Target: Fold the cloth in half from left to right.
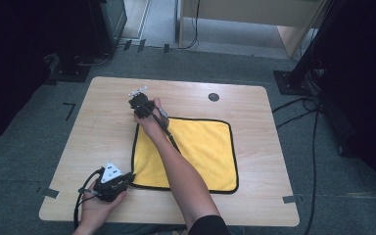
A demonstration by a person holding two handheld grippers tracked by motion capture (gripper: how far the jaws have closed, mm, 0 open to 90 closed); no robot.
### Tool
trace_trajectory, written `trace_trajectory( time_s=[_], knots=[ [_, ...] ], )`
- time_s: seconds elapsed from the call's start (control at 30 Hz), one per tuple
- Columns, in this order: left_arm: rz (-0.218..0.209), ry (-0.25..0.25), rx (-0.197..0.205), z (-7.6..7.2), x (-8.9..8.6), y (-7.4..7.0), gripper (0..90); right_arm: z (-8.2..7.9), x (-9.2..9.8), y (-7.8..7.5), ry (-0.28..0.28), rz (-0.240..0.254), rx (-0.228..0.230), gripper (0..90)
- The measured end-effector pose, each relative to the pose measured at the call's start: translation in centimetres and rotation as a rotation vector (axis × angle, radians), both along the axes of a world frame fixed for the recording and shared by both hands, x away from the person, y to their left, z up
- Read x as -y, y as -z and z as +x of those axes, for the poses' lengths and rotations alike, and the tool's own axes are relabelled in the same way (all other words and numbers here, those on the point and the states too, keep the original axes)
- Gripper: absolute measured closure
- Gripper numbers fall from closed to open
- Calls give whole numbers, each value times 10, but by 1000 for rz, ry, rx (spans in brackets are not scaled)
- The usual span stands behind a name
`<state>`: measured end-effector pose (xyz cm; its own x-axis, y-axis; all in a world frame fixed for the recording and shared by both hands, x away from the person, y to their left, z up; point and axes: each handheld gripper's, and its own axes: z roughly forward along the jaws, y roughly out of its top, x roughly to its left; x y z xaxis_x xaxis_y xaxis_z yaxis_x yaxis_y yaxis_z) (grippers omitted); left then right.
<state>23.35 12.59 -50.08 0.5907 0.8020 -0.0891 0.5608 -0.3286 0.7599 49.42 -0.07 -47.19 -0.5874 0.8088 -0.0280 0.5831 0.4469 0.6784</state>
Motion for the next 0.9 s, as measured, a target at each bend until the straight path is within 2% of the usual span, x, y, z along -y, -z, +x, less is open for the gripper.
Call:
trace_trajectory(
  time_s=[0.07,0.1,0.13,0.17,0.23,0.27,0.33,0.37,0.43,0.53,0.7,0.9],
  knots=[
    [-33,-46,34,-1,-11,-10,849,2,-6,-14,-20,14,28,858],
    [-41,-64,48,-2,-15,-14,850,4,-10,-24,-24,47,30,859],
    [-56,-94,78,-3,-21,-20,852,5,-12,-29,-25,74,25,859],
    [-55,-114,100,-4,-25,-24,853,6,-16,-39,-19,132,11,860],
    [-67,-163,161,-8,-34,-36,855,8,-23,-52,-17,194,3,860],
    [-75,-183,191,-11,-38,-42,855,8,-28,-59,-23,213,13,860],
    [-78,-194,220,-15,-41,-47,855,6,-35,-72,-42,244,46,860],
    [-82,-193,227,-18,-40,-48,855,4,-36,-76,-58,254,63,859],
    [-87,-176,226,-20,-36,-48,855,1,-33,-82,-69,234,88,859],
    [-81,-136,225,-21,-23,-47,855,-1,-19,-83,-75,218,101,864],
    [-62,-70,226,-22,6,-46,854,-5,25,-79,-69,195,109,873],
    [-34,15,223,-19,46,-44,853,-11,77,-71,-30,178,117,876]
  ],
)
